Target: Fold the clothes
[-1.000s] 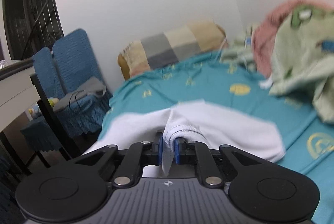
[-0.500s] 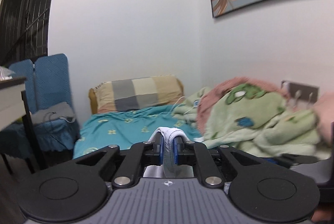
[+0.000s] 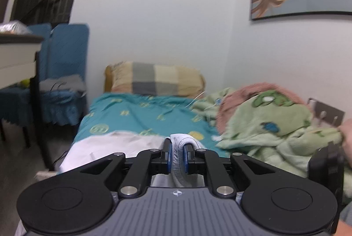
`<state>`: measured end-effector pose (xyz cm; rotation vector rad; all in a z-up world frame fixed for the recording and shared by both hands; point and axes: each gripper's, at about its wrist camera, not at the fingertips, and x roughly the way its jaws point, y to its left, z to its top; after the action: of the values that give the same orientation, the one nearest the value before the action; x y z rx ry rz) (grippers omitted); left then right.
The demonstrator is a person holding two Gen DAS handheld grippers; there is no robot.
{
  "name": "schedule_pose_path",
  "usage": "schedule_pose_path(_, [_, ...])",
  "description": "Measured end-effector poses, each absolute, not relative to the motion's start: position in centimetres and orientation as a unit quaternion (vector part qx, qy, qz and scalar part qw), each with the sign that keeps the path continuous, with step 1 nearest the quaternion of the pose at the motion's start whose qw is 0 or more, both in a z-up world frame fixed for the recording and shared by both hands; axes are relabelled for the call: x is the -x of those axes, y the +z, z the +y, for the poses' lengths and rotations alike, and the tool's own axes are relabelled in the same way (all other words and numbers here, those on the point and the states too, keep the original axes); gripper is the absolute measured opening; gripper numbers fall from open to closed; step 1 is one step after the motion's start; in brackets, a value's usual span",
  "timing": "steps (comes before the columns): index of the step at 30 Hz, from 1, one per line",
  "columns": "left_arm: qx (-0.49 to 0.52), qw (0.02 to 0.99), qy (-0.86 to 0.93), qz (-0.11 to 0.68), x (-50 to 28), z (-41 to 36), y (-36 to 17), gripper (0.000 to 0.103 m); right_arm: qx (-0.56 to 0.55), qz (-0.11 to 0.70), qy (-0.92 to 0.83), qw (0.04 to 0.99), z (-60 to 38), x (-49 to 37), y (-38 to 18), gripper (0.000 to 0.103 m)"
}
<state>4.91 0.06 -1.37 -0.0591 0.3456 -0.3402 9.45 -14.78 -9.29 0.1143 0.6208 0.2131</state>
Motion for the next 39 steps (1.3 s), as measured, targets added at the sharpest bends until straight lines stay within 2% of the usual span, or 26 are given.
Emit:
schedule_pose_path(2, [0.034, 0.968, -0.153, 0.195, -6.2, 0.7, -2.2, 0.011, -0.064, 0.306, 0.097, 0.945, -15.5, -10.0, -8.5, 0.009])
schedule_pose_path(8, [0.042, 0.955, -0.135, 0.259, -10.0, 1.7, -5.4, 0.013, -0.106, 0.338, 0.097, 0.930, -18.6, -13.2, -5.2, 0.007])
schedule_pose_path(12, [0.049, 0.943, -0.137, 0.299, -11.6, 1.0, -7.5, 0.031, -0.161, 0.356, 0.100, 0.915, -21.8, -17.3, -5.3, 0.007])
schedule_pose_path(15, [0.046, 0.939, -0.141, 0.312, -11.5, 0.3, -8.0, 0.037, -0.243, 0.364, 0.116, 0.892, -24.1, -18.7, -8.0, 0.007])
schedule_pose_path(16, [0.046, 0.937, -0.135, 0.319, -11.3, 0.0, -8.0, 0.042, -0.267, 0.368, 0.121, 0.882, -24.6, -19.0, -8.9, 0.007])
schedule_pose_path(21, [0.052, 0.932, -0.132, 0.332, -8.2, -1.4, -7.2, 0.049, -0.284, 0.372, 0.131, 0.874, -24.7, -19.1, -9.9, 0.007])
schedule_pose_path(24, [0.059, 0.926, -0.155, 0.340, -6.5, -2.5, -7.1, 0.064, -0.291, 0.363, 0.140, 0.874, -24.6, -19.0, -9.5, 0.007])
schedule_pose_path(36, [0.159, 0.914, -0.116, 0.356, -8.2, -3.1, -10.2, 0.061, -0.310, 0.353, 0.145, 0.871, -25.1, -18.5, -9.2, 0.007])
schedule_pose_path(39, [0.191, 0.909, -0.088, 0.360, -9.5, -2.8, -11.5, 0.056, -0.315, 0.347, 0.152, 0.870, -25.1, -17.9, -9.0, 0.007])
